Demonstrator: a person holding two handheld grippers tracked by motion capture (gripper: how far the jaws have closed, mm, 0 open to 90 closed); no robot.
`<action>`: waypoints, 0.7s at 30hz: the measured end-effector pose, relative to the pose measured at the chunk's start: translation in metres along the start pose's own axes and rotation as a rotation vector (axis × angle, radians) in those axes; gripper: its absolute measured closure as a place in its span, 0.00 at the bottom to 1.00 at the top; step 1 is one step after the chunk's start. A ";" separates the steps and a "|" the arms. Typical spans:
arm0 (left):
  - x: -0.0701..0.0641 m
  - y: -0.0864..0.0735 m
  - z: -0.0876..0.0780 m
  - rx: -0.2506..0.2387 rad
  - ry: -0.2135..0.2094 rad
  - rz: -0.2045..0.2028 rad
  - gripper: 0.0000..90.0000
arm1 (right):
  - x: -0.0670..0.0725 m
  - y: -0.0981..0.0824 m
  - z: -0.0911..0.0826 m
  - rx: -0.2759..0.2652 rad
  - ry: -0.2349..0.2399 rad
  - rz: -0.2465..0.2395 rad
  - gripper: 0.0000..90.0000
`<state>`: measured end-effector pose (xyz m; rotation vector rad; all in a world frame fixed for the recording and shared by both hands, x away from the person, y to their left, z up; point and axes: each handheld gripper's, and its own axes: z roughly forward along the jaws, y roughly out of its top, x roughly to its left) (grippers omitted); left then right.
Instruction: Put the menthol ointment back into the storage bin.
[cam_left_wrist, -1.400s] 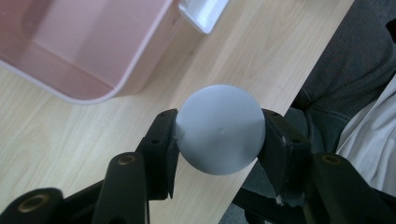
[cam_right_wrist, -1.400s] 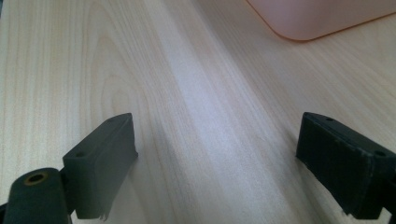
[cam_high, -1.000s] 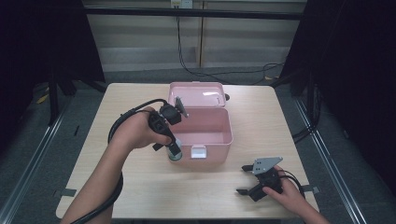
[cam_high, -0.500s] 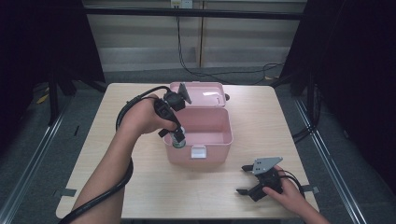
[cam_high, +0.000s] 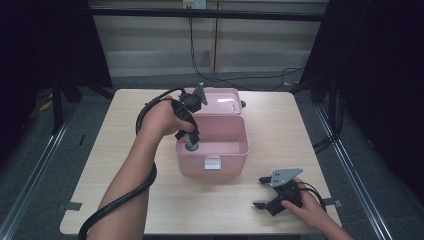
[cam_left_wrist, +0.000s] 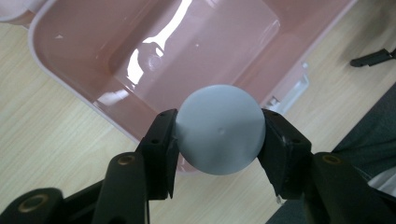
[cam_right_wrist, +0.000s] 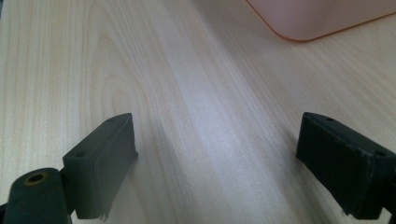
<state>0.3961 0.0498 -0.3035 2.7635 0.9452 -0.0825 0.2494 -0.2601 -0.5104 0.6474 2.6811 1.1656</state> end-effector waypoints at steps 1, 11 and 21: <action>0.001 0.003 0.003 0.000 0.003 -0.011 0.56 | 0.000 0.000 0.000 -0.002 -0.004 -0.002 0.12; 0.010 0.018 0.022 -0.008 0.005 -0.042 0.56 | 0.000 0.000 0.000 0.000 -0.001 -0.001 0.12; 0.018 0.025 0.038 -0.014 0.009 -0.063 0.56 | 0.000 0.000 0.000 -0.002 -0.004 -0.003 0.12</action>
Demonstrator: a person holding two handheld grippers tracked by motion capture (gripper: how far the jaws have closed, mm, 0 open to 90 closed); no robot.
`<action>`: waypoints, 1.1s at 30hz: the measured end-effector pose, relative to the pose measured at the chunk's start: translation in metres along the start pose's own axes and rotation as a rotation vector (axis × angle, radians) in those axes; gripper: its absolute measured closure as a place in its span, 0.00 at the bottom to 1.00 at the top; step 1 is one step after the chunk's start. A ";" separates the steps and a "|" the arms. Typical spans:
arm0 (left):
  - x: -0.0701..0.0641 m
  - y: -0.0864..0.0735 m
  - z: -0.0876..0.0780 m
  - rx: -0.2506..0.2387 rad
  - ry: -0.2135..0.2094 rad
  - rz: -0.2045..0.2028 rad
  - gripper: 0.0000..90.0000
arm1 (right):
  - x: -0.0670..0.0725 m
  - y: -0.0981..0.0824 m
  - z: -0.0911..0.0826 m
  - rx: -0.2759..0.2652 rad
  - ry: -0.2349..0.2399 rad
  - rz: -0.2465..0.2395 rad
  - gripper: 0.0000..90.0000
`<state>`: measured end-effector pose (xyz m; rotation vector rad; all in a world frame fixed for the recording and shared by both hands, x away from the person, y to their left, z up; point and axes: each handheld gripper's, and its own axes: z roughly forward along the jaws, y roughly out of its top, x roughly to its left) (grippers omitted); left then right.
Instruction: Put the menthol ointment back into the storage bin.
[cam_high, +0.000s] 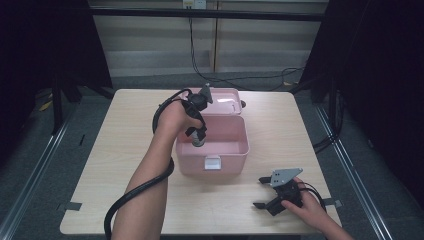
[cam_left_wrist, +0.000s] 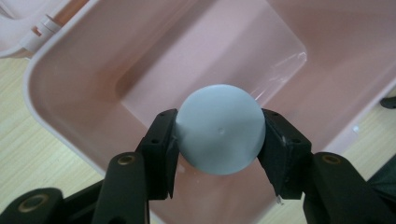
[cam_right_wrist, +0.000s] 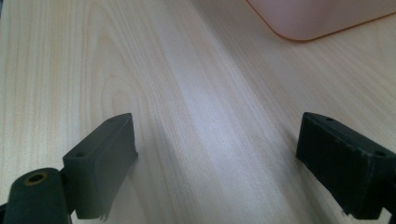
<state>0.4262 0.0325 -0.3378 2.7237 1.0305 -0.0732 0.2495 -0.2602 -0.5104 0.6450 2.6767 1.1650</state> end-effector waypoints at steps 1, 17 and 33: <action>0.001 0.001 0.001 0.000 0.004 -0.002 0.56 | 0.000 0.000 0.000 0.002 0.004 0.003 0.12; 0.011 0.006 0.019 -0.017 0.015 -0.050 0.56 | 0.000 0.000 0.000 0.002 0.003 0.002 0.12; 0.021 0.012 0.037 -0.024 0.032 -0.123 0.56 | 0.000 0.000 0.000 0.002 0.003 0.002 0.12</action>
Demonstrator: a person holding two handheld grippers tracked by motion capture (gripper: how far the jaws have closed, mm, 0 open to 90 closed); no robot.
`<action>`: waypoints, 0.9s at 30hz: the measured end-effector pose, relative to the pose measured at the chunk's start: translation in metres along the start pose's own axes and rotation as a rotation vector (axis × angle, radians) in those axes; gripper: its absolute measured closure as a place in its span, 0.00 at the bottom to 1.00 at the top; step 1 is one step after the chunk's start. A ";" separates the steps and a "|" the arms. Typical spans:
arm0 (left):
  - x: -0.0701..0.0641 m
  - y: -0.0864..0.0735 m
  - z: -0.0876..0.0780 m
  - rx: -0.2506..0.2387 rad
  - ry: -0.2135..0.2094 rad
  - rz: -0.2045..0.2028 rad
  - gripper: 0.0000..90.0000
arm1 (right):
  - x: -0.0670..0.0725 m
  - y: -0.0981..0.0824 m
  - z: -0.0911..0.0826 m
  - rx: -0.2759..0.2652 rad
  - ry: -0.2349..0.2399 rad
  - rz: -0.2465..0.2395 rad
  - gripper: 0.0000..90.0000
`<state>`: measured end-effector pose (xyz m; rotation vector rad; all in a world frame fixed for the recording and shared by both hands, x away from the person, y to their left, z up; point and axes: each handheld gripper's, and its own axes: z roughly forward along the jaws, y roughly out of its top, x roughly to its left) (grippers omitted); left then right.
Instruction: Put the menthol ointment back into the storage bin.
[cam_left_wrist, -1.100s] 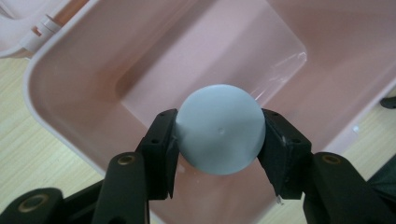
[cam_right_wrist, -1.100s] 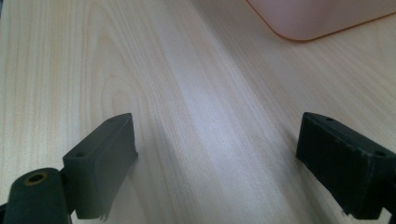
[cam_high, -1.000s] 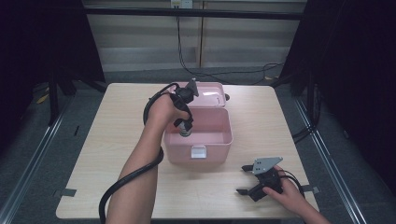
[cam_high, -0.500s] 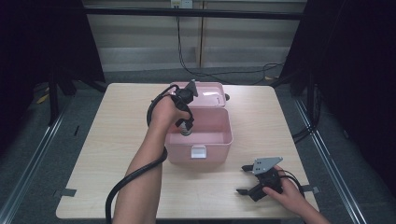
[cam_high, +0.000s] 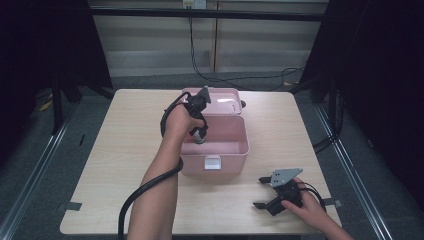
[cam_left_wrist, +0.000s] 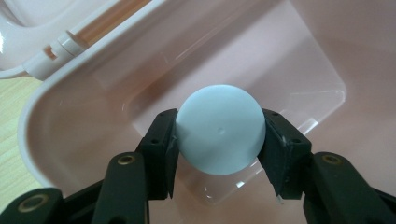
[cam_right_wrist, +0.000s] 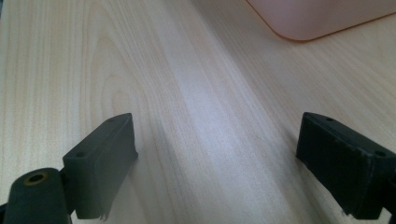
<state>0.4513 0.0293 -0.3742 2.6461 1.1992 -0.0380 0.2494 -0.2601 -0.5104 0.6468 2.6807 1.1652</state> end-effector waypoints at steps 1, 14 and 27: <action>0.001 0.001 0.003 0.003 0.004 -0.009 0.56 | 0.000 0.000 0.000 0.000 0.000 0.000 0.12; 0.005 0.005 0.021 0.011 0.021 -0.065 0.56 | 0.000 0.000 0.000 -0.001 -0.001 -0.001 0.12; 0.001 0.011 0.037 0.025 0.026 -0.086 0.56 | 0.000 0.000 0.000 -0.001 -0.001 -0.001 0.12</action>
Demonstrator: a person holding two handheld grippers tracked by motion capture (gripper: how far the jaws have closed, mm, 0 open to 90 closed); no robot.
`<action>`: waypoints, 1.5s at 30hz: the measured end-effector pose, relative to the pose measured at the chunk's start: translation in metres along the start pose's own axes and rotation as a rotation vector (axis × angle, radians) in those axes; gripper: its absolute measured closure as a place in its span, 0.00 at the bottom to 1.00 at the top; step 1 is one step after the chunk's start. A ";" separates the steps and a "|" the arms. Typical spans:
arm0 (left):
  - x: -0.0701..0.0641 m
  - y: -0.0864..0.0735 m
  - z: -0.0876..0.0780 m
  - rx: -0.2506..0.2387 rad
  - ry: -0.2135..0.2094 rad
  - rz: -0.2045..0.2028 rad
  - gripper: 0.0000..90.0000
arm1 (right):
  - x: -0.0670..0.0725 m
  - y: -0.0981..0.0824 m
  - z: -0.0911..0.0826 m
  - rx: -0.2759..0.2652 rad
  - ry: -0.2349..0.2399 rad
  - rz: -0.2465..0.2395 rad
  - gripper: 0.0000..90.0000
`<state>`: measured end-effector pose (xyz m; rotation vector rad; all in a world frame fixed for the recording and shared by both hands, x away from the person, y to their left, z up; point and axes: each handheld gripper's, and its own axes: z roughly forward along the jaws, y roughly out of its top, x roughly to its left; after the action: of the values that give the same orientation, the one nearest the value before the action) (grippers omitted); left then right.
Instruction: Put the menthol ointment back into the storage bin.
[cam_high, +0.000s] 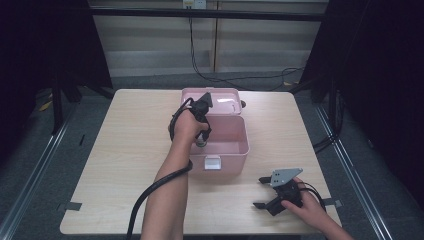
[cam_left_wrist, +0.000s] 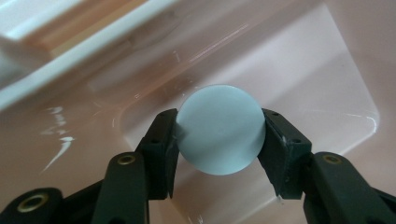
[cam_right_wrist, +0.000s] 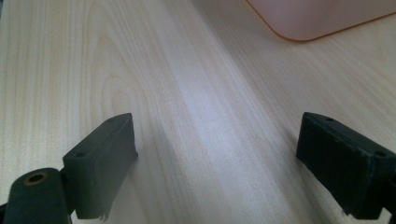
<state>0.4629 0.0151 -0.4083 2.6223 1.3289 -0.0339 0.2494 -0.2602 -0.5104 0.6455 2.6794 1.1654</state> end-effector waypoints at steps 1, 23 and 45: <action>-0.001 0.001 0.001 0.000 0.003 -0.002 0.56 | 0.000 0.000 0.000 0.000 0.001 0.001 0.12; -0.003 0.003 0.019 -0.011 0.000 -0.054 0.56 | 0.000 0.000 0.000 0.000 0.002 0.002 0.12; -0.005 0.004 0.028 -0.041 0.020 -0.070 0.56 | 0.000 0.000 0.000 -0.001 0.001 0.002 0.12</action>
<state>0.4651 0.0037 -0.4347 2.5480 1.4121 0.0087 0.2494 -0.2600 -0.5106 0.6478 2.6792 1.1685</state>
